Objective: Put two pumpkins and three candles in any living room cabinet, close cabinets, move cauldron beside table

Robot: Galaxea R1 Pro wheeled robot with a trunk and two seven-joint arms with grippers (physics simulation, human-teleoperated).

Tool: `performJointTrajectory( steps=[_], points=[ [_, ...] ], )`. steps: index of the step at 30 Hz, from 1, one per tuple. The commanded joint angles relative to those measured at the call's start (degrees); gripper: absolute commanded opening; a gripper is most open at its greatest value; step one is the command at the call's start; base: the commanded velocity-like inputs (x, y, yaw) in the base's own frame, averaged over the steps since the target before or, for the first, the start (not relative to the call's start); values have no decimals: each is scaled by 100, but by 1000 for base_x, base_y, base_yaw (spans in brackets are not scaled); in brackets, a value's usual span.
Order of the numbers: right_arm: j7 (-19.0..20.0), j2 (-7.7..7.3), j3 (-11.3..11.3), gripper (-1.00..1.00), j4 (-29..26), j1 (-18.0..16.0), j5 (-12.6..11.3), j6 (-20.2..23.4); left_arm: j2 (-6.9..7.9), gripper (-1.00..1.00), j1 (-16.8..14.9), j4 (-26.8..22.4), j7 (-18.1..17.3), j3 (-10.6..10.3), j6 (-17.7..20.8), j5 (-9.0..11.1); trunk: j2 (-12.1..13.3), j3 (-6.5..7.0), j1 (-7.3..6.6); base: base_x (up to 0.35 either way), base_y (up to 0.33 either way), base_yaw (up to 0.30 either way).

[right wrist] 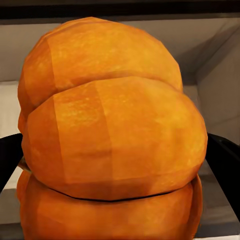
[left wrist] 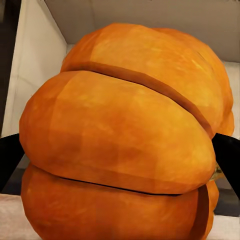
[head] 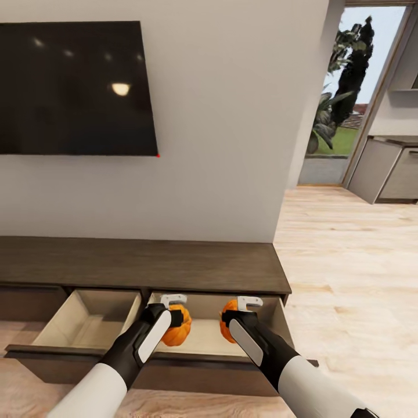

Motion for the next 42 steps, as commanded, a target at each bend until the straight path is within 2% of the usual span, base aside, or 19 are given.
performJointTrajectory(
  steps=[1,5,14,28,37,42],
  points=[
    [-54,-5,23,-100,-9,-6,-29,7,2,-100,-5,-5,60,-16,-30,53,-44,-24,22,0,0,134],
    [-54,-4,23,-100,-9,-6,-27,-19,2,-100,-5,-3,60,-29,-238,60,-205,-96,110,0,0,130],
    [4,-4,23,-100,-9,-6,-27,-22,2,-100,-5,-4,24,-60,-288,62,-205,-96,110,0,0,59],
    [25,-4,23,-100,-9,-6,-27,-22,2,-100,-5,-1,8,-57,-288,53,-205,-69,110,64,-47,-243],
    [25,-4,23,-100,-9,-6,-27,-23,2,-100,-5,-5,-1,-59,-288,53,-205,-68,110,91,-4,-27],
    [25,-4,25,-100,-9,-6,-27,-22,2,-100,-5,-5,-1,-54,-288,58,-205,-68,110,-162,0,0]
  ],
)
